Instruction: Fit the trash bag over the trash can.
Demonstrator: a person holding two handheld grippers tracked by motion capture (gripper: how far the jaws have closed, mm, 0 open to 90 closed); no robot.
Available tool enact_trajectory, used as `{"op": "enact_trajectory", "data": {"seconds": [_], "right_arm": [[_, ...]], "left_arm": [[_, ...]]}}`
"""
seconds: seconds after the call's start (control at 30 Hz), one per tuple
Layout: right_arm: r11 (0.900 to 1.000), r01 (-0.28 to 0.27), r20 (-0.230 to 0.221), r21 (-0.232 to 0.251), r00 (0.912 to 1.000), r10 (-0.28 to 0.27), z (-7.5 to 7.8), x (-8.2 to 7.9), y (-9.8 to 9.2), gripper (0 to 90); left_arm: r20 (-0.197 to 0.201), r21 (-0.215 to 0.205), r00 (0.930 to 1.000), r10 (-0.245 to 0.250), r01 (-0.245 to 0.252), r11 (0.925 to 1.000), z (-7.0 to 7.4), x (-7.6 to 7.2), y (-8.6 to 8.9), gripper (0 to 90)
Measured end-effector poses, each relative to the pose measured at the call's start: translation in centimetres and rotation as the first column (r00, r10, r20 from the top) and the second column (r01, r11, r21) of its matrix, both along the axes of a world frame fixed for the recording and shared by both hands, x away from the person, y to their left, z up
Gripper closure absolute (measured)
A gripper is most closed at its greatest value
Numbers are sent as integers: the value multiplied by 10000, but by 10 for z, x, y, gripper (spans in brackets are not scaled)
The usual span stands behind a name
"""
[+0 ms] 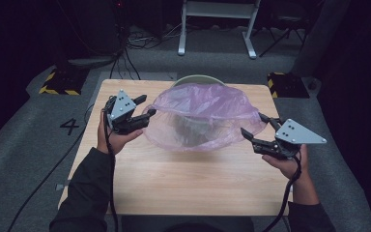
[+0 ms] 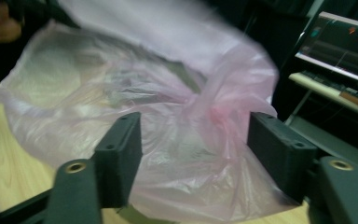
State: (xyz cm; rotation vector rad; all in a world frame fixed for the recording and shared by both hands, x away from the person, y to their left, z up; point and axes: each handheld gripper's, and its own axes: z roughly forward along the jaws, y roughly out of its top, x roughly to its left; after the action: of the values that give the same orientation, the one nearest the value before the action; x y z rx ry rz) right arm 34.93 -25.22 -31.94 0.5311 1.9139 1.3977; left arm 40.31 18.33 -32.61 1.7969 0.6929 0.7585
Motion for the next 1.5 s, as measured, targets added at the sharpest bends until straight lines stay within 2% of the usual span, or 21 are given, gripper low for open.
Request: {"op": "enact_trajectory", "data": {"seconds": [0.1, 0.17, 0.23, 0.27, 0.37, 0.43, 0.47, 0.5, 0.57, 0.6, 0.7, 0.73, 0.77, 0.9, 1.0, 1.2, 1.27, 1.37, 1.4, 1.5], "right_arm": [[9980, 344, 104, 537, 9993, -350, 3, -1, -5, 265], [9956, 596, 43, 727, 9982, -601, 5, 2, -6, 240], [9933, 777, -193, 861, 9969, -763, 7, 8, -5, 235], [9933, 796, -290, 838, 9966, -774, 8, 11, -3, 224], [9953, 942, -520, 244, 9943, -929, 11, 23, 7, 261], [9961, 883, -628, 45, 9942, -878, 11, 30, 12, 428], [9950, 983, -707, -154, 9926, -992, 12, 33, 14, 481], [9931, 1103, -813, -390, 9902, -1132, 12, 38, 16, 578], [9976, 656, -1113, -240, 9915, -679, 12, 48, 16, 673], [9978, 619, -1237, -216, 9903, -641, 13, 56, 16, 753], [9970, 751, -1473, -189, 9861, -771, 12, 70, 15, 822], [9967, 807, -1857, -97, 9793, -811, 11, 79, 13, 834], [9947, 1025, -2050, -28, 9736, -1009, 8, 86, 12, 843], [9886, 1499, -2742, -172, 9501, -1488, -5, 110, 10, 863], [9887, 1500, -3494, 43, 9266, -1391, -16, 126, 11, 879], [9853, 1686, -4071, 273, 9021, -1431, -31, 140, 7, 900], [9838, 1769, -4273, 303, 8920, -1472, -37, 142, 5, 900], [9838, 1746, -4486, 417, 8831, -1377, -45, 144, 2, 900], [9829, 1817, -4519, 296, 8795, -1489, -49, 145, 2, 900], [9824, 1843, -4815, 298, 8640, -1475, -59, 148, -1, 900]], "left_arm": [[-31, 100, 10000, -9, 9, 10000, -1, 3, -1, 620], [-12, 236, 10000, 53, -52, 9997, -1, 4, -1, 665], [-119, 95, 9999, -42, 44, 9999, -1, 7, -2, 686], [-130, 110, 9999, -23, 24, 9999, -1, 8, -2, 687], [-153, 308, 9999, -31, 36, 9995, 0, 11, -5, 684], [-133, 417, 9999, -75, 81, 9991, 0, 14, -6, 704], [-131, 466, 9999, -77, 83, 9989, 0, 16, -7, 720], [-190, 455, 9997, -133, 141, 9989, 0, 18, -7, 745], [-314, 517, 9994, -154, 170, 9985, 0, 24, -7, 792], [-369, 475, 9992, -166, 184, 9987, 0, 26, -7, 831], [-710, 508, 9975, -29, 66, 9987, -2, 38, -8, 874], [-812, 566, 9967, 13, 34, 9984, -3, 42, -8, 888], [-883, 605, 9961, 37, 17, 9982, -4, 45, -8, 892], [-1604, 751, 9868, 218, -98, 9971, -13, 65, -13, 895], [-2033, 854, 9786, 326, -154, 9962, -21, 78, -17, 895], [-2529, 809, 9668, 375, -175, 9966, -36, 93, -24, 897], [-2533, 781, 9663, 467, -277, 9966, -41, 95, -26, 897], [-2667, 770, 9625, 488, -292, 9966, -52, 97, -28, 897], [-2708, 759, 9616, 440, -242, 9968, -54, 97, -28, 898], [-2803, 499, 9593, 332, -199, 9986, -64, 95, -26, 897]]}}
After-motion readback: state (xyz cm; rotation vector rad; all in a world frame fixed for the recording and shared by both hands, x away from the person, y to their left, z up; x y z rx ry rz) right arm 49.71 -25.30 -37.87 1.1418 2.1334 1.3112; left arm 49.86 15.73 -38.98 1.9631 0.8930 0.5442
